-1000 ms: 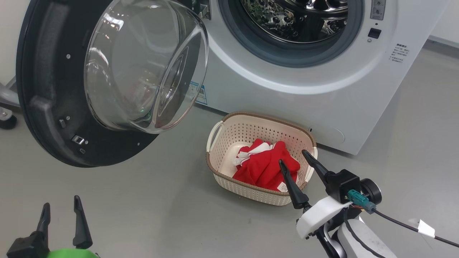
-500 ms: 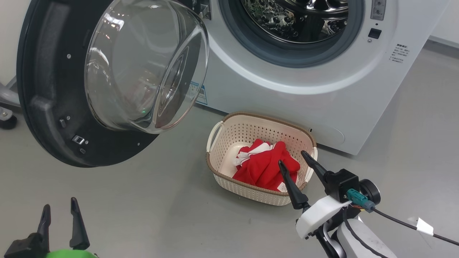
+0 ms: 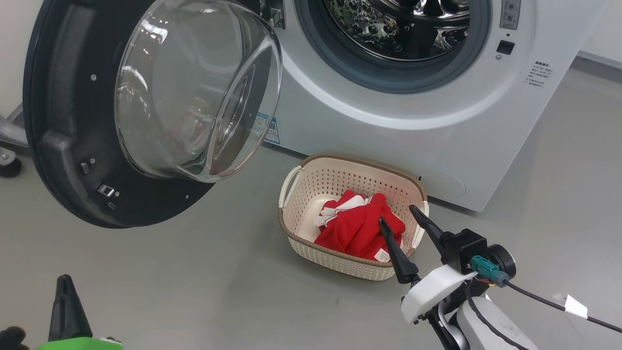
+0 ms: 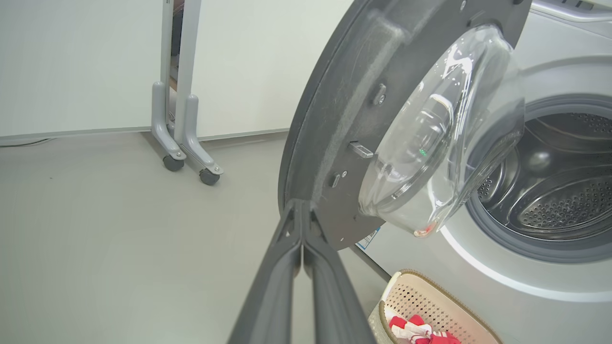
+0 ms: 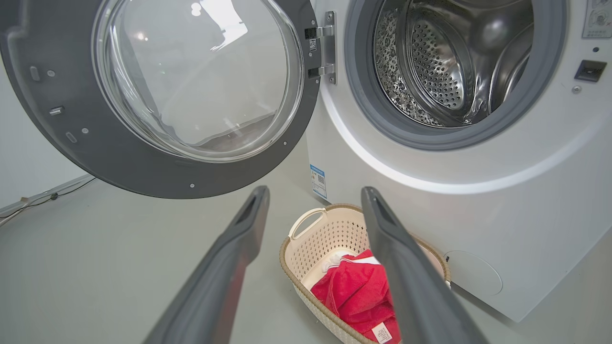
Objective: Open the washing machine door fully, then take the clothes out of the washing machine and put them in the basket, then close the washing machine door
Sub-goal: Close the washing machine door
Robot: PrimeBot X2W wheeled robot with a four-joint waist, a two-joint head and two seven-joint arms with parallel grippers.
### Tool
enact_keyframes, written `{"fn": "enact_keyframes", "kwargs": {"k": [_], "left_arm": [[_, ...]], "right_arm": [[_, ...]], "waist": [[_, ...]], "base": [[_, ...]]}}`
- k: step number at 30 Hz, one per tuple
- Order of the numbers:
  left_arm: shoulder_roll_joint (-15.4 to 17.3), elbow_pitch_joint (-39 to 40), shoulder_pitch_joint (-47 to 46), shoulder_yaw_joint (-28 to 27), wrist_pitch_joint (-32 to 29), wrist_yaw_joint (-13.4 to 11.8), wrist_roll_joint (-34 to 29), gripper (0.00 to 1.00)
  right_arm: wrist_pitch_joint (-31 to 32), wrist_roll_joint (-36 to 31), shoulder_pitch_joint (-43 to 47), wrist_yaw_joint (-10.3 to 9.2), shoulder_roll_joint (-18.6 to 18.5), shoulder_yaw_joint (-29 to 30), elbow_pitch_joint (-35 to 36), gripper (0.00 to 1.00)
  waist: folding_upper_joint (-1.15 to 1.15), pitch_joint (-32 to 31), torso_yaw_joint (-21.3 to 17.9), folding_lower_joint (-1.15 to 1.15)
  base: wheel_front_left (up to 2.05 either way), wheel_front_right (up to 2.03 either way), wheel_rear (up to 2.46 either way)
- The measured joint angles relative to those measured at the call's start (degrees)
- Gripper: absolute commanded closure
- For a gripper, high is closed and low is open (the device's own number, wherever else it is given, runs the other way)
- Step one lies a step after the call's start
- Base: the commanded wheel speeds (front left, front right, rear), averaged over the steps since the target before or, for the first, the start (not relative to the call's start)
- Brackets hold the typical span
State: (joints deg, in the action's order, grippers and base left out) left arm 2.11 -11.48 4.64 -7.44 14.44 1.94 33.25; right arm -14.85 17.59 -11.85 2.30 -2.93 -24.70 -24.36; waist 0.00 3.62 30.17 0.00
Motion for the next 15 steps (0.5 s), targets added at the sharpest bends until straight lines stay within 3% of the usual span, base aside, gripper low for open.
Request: {"fn": "enact_keyframes", "kwargs": {"k": [9, 15], "left_arm": [[0.0, -1.6, -0.1, -1.3, 0.0, 3.7, 15.2, 1.0], [-0.1, -4.0, -0.6, -2.0, 0.0, 4.9, 29.9, 1.0]], "right_arm": [[0.0, 1.0, 0.0, -0.02, 0.0, 0.0, -0.1, 0.0], [0.0, 1.0, 0.0, -0.42, 0.0, 0.1, -0.1, 0.0]], "waist": [[0.0, -0.4, -0.1, 0.0], [0.0, -0.6, -0.3, 0.0]], "base": [[0.0, 0.0, 0.0], [0.0, 0.0, 0.0]]}}
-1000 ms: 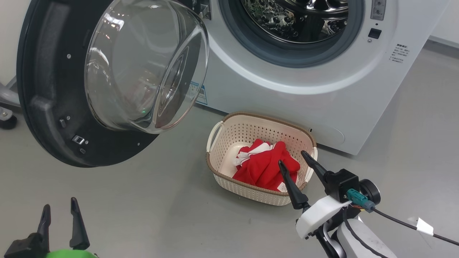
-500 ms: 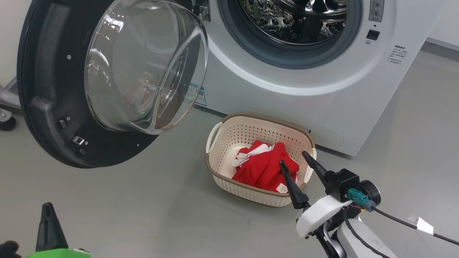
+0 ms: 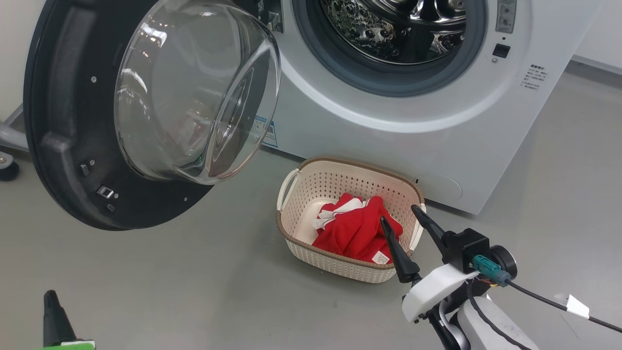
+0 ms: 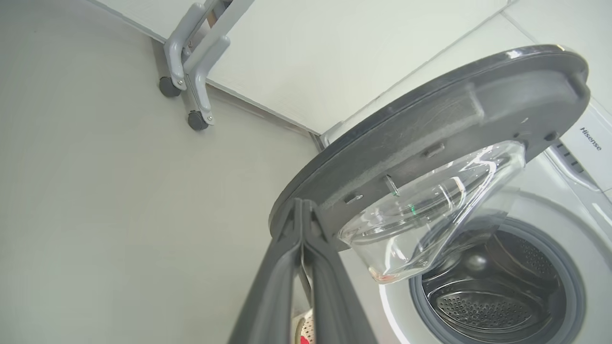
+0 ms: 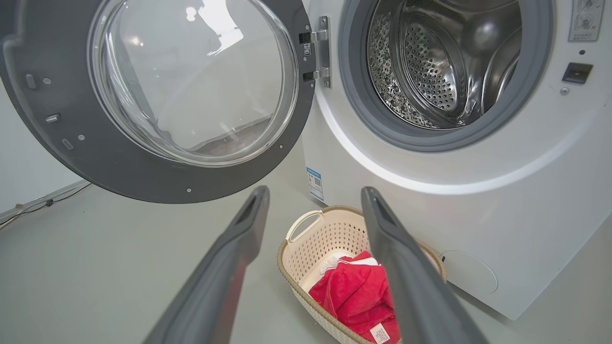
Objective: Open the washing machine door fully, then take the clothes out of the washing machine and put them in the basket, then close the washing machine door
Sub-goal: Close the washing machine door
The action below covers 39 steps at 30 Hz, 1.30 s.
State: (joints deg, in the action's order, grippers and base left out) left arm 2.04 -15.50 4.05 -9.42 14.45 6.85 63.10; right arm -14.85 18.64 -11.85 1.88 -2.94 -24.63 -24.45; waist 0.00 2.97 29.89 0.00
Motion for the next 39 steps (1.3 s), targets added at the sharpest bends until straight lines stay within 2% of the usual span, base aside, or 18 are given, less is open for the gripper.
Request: {"fn": "enact_keyframes", "kwargs": {"k": [4, 9, 24, 32, 39], "left_arm": [[-0.1, -0.4, -2.6, -2.2, -0.2, 0.0, 5.9, 1.0], [0.2, -0.1, -5.8, -5.4, -2.4, 0.0, 7.6, 1.0], [9.4, -4.4, -17.1, -12.4, -11.0, -0.3, 17.5, 1.0], [11.7, -7.7, -21.7, -12.5, -19.5, -1.5, 24.3, 1.0], [13.5, -9.6, -23.9, -12.4, -22.6, -2.0, 24.8, 1.0]], "right_arm": [[0.0, 0.0, 0.0, -0.02, 0.0, 0.0, 0.0, 0.0], [0.0, 0.5, 0.1, -0.03, 0.0, 0.0, 0.0, 0.0], [0.0, 0.6, 0.5, -0.6, 0.1, -1.1, 0.3, 0.0], [0.0, 0.6, 0.4, -1.02, 0.0, -0.8, 0.3, 0.0], [0.0, 0.5, 0.2, -1.51, -0.1, 0.2, 0.3, 0.0]], "waist": [[0.0, -0.2, -0.2, 0.0], [0.0, -0.3, -0.3, 0.0], [0.0, 0.6, -2.2, 0.0], [0.0, 2.2, -5.0, 0.0], [0.0, 3.4, -6.7, 0.0]], "base": [[0.0, 0.0, 0.0], [0.0, 0.0, 0.0], [0.0, 0.0, 0.0], [0.0, 0.0, 0.0], [0.0, 0.0, 0.0]]}}
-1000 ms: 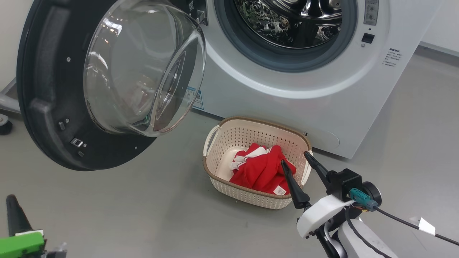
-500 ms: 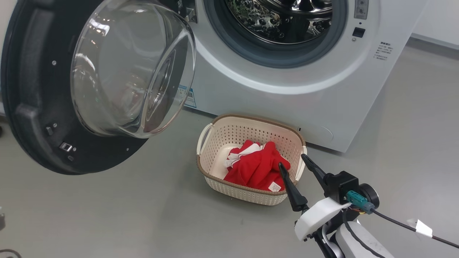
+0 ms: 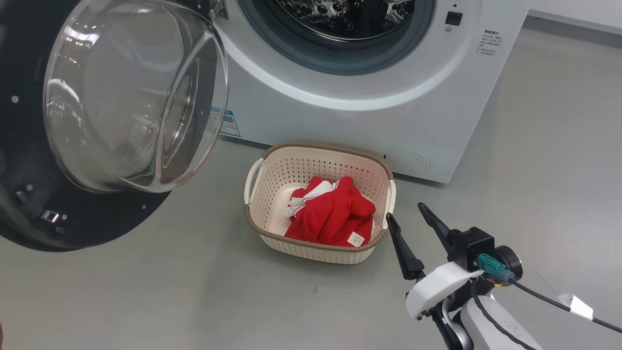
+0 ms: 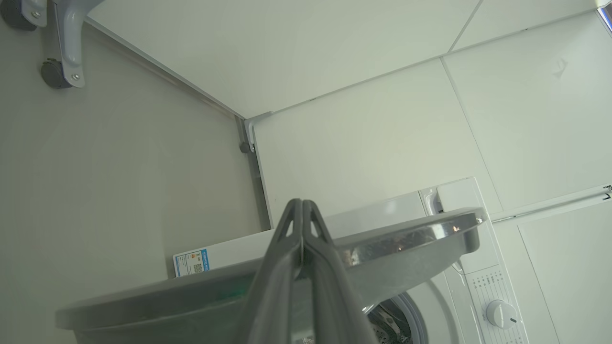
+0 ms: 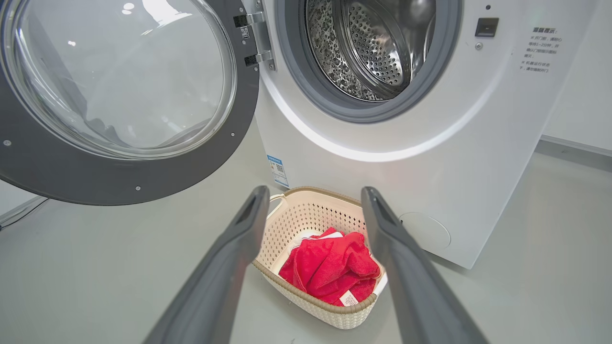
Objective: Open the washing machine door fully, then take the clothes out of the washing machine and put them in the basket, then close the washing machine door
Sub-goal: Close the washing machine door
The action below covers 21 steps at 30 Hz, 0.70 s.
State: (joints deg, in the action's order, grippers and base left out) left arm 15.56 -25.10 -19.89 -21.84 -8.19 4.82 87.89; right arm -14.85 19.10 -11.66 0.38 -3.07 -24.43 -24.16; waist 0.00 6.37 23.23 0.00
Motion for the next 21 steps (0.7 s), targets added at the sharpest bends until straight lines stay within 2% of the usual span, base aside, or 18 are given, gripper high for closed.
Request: {"fn": "enact_keyframes", "kwargs": {"k": [10, 21], "left_arm": [[1.1, -4.4, -3.4, -0.9, -2.4, -1.5, 2.9, 1.0], [1.5, -7.9, -6.2, -0.8, -6.3, -1.5, 4.7, 1.0]], "right_arm": [[0.0, -0.7, -1.3, 0.04, -0.3, 0.1, 0.0, 0.0], [0.0, -1.1, -1.4, 0.04, -0.6, 0.7, -0.2, 0.0]], "waist": [[0.0, 1.7, -0.7, 0.0], [0.0, 3.0, -1.7, 0.0]], "base": [[0.0, 0.0, 0.0], [0.0, 0.0, 0.0]]}}
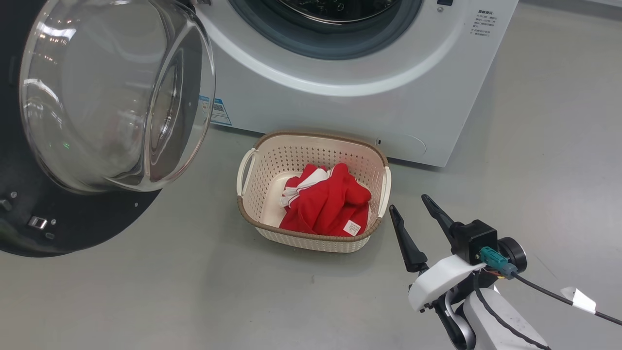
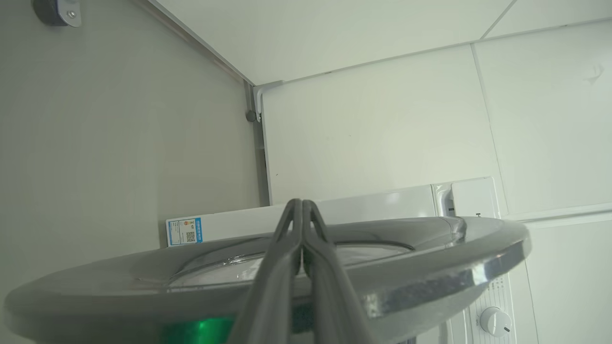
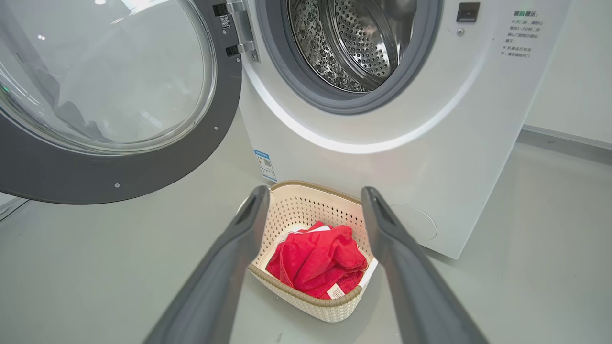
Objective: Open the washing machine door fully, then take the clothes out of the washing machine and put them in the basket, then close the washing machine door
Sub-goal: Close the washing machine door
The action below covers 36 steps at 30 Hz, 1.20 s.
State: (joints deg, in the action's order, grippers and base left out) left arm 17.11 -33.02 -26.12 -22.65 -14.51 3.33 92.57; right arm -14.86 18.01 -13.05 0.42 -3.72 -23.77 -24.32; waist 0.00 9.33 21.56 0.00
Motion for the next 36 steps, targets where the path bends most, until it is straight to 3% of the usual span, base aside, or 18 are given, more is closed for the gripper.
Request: {"fn": "enact_keyframes", "kwargs": {"k": [8, 20, 36], "left_arm": [[0.9, -1.1, 0.0, 1.4, -5.5, 0.4, 2.0, 1.0], [1.0, 1.3, 1.5, 7.1, -19.0, 2.2, 3.9, 1.0], [-0.8, 10.4, 4.2, 11.2, -37.4, 2.8, 13.2, 1.0]], "right_arm": [[0.0, 0.0, 0.0, 0.0, 0.0, 0.4, 0.0, 0.0], [0.0, -0.4, 0.0, 0.66, 0.1, 0.0, -0.5, 0.0], [0.0, -0.4, 0.0, 1.01, 0.2, -0.4, -0.9, 0.0]], "waist": [[0.0, 0.1, -0.2, 0.0], [0.0, -0.9, -0.4, 0.0], [0.0, -1.5, -4.8, 0.0]], "base": [[0.0, 0.0, 0.0], [0.0, 0.0, 0.0], [0.0, 0.0, 0.0]]}}
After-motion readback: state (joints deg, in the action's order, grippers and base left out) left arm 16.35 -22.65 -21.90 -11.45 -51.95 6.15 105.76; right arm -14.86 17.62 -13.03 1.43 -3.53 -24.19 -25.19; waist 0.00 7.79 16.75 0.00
